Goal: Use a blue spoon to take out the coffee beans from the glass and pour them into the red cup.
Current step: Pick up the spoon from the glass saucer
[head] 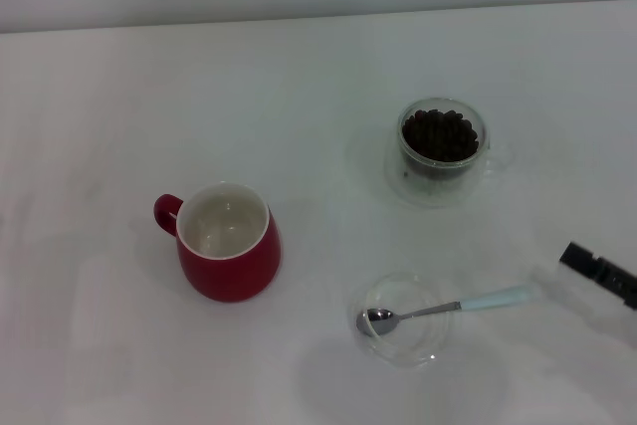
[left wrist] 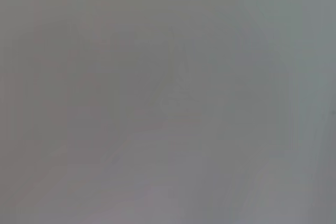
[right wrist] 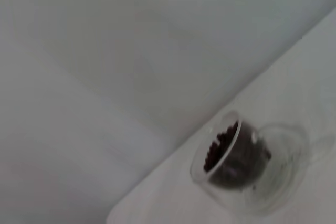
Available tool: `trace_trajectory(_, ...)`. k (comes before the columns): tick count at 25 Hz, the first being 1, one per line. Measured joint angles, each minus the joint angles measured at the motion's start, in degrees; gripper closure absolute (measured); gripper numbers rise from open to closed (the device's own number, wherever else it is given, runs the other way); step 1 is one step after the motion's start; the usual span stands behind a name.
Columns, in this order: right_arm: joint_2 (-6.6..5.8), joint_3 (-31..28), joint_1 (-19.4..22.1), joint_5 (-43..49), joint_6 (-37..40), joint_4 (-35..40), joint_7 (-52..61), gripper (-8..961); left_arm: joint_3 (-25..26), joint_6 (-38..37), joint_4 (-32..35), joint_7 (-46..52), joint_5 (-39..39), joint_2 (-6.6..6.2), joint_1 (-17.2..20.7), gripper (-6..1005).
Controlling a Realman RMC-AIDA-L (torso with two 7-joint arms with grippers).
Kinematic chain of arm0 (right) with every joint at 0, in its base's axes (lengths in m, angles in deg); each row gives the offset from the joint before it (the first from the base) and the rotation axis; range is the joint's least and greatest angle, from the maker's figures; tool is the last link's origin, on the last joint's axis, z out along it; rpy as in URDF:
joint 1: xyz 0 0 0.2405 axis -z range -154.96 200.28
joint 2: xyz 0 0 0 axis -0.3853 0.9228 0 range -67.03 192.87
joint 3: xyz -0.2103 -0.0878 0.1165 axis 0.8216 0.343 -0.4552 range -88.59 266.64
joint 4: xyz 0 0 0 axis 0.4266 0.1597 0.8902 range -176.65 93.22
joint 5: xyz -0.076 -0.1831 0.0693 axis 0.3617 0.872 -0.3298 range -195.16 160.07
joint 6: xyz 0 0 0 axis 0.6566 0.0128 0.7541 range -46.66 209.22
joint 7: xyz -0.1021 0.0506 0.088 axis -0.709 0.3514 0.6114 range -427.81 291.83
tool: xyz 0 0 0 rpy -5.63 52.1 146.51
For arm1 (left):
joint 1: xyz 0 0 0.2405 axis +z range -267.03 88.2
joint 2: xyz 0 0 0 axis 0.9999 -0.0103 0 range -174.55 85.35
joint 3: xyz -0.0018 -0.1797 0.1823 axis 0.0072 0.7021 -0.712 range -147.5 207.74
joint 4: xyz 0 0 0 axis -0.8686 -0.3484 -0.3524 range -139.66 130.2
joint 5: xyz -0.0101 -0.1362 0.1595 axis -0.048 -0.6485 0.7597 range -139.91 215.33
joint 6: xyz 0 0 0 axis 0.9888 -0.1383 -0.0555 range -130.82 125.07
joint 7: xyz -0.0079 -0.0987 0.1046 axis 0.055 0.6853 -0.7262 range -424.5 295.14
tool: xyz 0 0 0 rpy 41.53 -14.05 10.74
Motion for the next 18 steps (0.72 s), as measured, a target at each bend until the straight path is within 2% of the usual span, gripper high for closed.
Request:
trace_trajectory(5,0.5,1.2,0.0,0.1,-0.8,0.0,0.0,99,0.0,0.0,0.1,0.0,0.0,0.04,0.0,258)
trace_trajectory(11,0.73,2.6,-0.5,0.1,-1.9,-0.1,0.3,262,-0.1,0.0,0.1,0.0,0.1,0.05,-0.4,258)
trace_trajectory(18,1.46,5.2,-2.0,0.8,-2.1,0.0,1.2,283,-0.1,0.0,0.2,0.0,0.1,0.05,-0.5,259)
